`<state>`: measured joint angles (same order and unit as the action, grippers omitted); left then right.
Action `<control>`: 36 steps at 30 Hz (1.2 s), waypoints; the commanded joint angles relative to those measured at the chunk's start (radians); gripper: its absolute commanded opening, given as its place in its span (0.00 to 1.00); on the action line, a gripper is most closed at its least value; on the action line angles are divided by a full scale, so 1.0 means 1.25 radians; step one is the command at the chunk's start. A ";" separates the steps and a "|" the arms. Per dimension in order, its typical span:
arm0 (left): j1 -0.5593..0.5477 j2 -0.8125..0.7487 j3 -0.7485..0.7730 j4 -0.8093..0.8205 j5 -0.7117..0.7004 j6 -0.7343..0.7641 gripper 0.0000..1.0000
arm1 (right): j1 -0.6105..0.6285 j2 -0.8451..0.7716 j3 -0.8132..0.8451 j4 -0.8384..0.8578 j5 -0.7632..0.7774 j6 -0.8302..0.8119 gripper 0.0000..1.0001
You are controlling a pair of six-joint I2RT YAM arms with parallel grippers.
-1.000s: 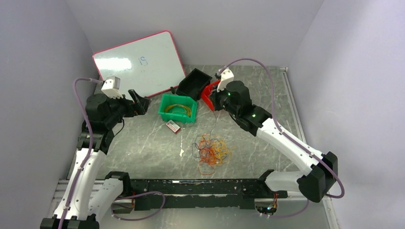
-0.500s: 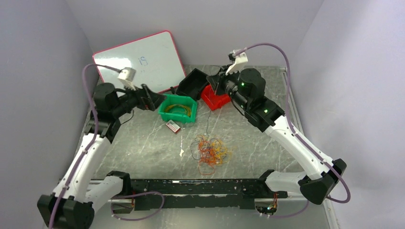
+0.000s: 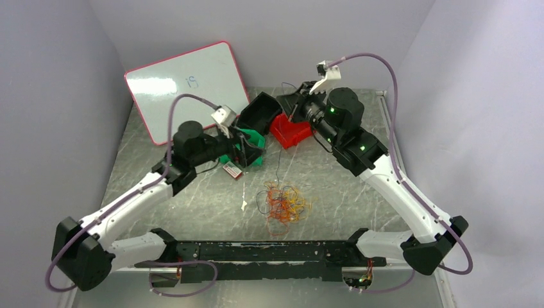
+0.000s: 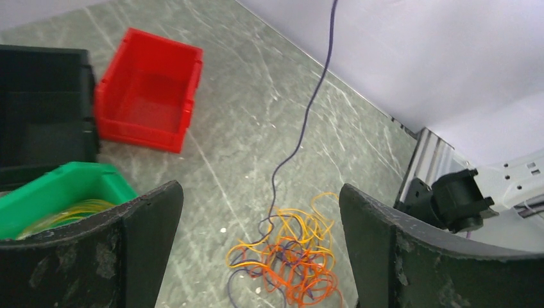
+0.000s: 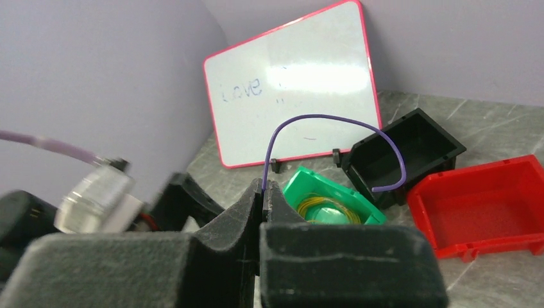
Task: Untangle the cables
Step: Untie the cable.
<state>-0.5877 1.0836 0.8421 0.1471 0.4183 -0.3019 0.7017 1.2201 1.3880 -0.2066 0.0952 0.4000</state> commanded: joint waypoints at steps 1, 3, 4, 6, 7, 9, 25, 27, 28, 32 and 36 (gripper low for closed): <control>-0.087 0.054 -0.010 0.138 -0.044 0.028 0.95 | 0.000 -0.026 0.028 0.033 0.005 0.058 0.00; -0.126 0.089 -0.001 0.150 -0.067 0.045 0.93 | -0.001 -0.023 0.040 0.037 0.002 0.066 0.00; -0.147 0.102 0.000 0.152 -0.080 0.053 0.92 | -0.001 -0.022 0.046 0.040 -0.001 0.068 0.00; -0.168 0.128 -0.001 0.160 -0.096 0.063 0.90 | -0.002 -0.019 0.056 0.046 -0.008 0.074 0.00; -0.175 0.141 -0.004 0.166 -0.100 0.065 0.89 | -0.001 -0.019 0.060 0.049 -0.013 0.076 0.00; -0.188 0.166 -0.008 0.176 -0.105 0.069 0.83 | -0.001 -0.017 0.068 0.052 -0.019 0.077 0.00; -0.248 0.285 -0.074 0.291 -0.092 -0.004 0.49 | -0.001 -0.048 0.039 0.083 0.016 0.095 0.00; -0.256 0.287 -0.089 0.308 -0.098 -0.023 0.48 | -0.001 -0.055 0.031 0.088 0.024 0.097 0.00; -0.260 0.288 -0.096 0.315 -0.102 -0.030 0.47 | -0.001 -0.056 0.030 0.088 0.025 0.097 0.00; -0.263 0.295 -0.122 0.349 -0.118 -0.077 0.44 | -0.001 -0.064 0.014 0.098 0.028 0.105 0.00; -0.263 0.307 -0.133 0.397 -0.124 -0.105 0.41 | -0.001 -0.082 -0.027 0.130 0.043 0.129 0.00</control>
<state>-0.9115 1.4487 0.6884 0.5205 0.2893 -0.3801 0.7017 1.1465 1.4002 -0.1062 0.1173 0.5259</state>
